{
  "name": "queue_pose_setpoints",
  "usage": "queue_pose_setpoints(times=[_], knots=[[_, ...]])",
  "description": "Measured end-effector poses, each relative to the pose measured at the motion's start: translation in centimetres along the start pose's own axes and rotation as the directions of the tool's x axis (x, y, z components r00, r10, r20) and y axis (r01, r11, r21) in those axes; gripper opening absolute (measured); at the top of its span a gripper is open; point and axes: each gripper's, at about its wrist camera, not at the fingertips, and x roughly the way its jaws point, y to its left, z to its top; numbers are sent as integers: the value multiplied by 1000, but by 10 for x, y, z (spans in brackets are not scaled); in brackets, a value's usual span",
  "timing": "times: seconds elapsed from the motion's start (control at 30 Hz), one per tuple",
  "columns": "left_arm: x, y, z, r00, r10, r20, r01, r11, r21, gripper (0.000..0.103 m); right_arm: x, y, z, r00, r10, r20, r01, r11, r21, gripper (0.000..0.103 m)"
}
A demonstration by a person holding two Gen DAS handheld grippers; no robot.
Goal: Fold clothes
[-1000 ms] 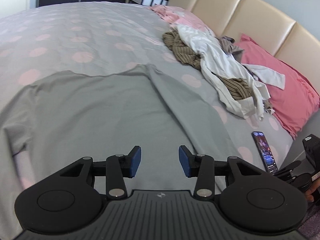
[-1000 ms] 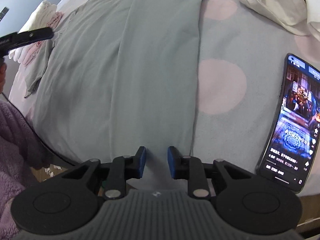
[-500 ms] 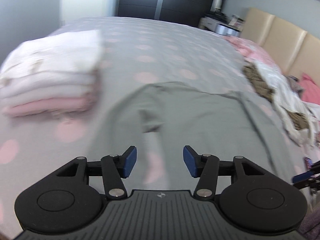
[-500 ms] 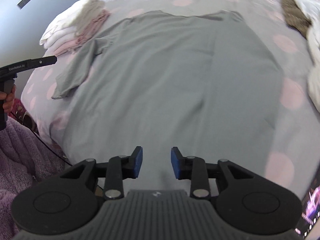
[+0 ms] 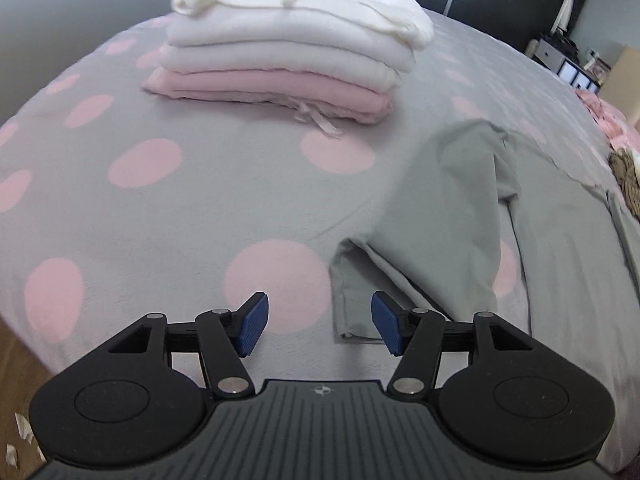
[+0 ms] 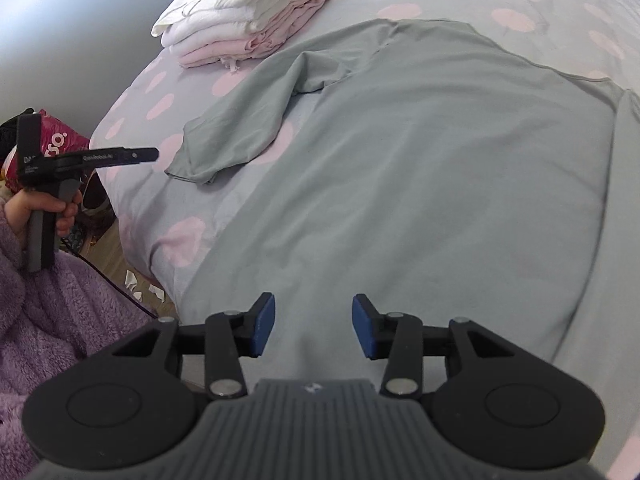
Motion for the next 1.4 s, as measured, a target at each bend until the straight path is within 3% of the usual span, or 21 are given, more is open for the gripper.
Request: queue_pose_setpoints(times=[0.07, 0.17, 0.2, 0.23, 0.3, 0.53, 0.67, 0.77, 0.87, 1.1, 1.4], knots=[[12, -6, 0, 1000, 6, -8, -6, 999, 34, 54, 5, 2, 4, 1000, 7, -3, -7, 1000, -1, 47], [28, -10, 1, 999, 0, -32, 2, 999, 46, 41, 11, 0, 7, 1000, 17, 2, -17, 1000, 16, 47], [30, -12, 2, 999, -5, -34, 7, 999, 52, 34, 13, -3, 7, 1000, 15, 0, -15, 1000, 25, 47], [29, -15, 3, 999, -13, -31, 15, 998, 59, 17, 15, -5, 7, 1000, 11, -4, -11, 999, 31, 47], [25, -18, 6, 999, -29, -17, 30, 998, 63, 3, 19, -10, 7, 1000, 2, -13, -2, 999, 45, 47], [-52, -16, 14, 982, -98, 160, 99, 995, 1, 3, 25, -17, 10, 1000, 2, -19, -1, 998, 61, 47], [-103, -19, 23, 972, -116, 205, 123, 992, -23, 3, 23, -12, 11, 1000, 15, -11, -15, 999, 37, 47], [-134, -32, 27, 962, -154, 227, 154, 988, 22, 3, 18, -7, 12, 1000, 27, 5, -27, 999, 20, 47], [-160, -58, 25, 952, -189, 239, 159, 977, 140, 3, 10, -3, 10, 999, 32, 27, -32, 999, 11, 51], [-181, -136, 2, 936, -276, 219, 173, 902, 395, 3, -8, -2, 2, 997, 21, 74, -22, 1000, 17, 51], [-116, -226, -51, 932, -350, 98, 241, 797, 554, 3, -30, -9, -10, 991, -18, 131, 12, 999, 48, 51]])
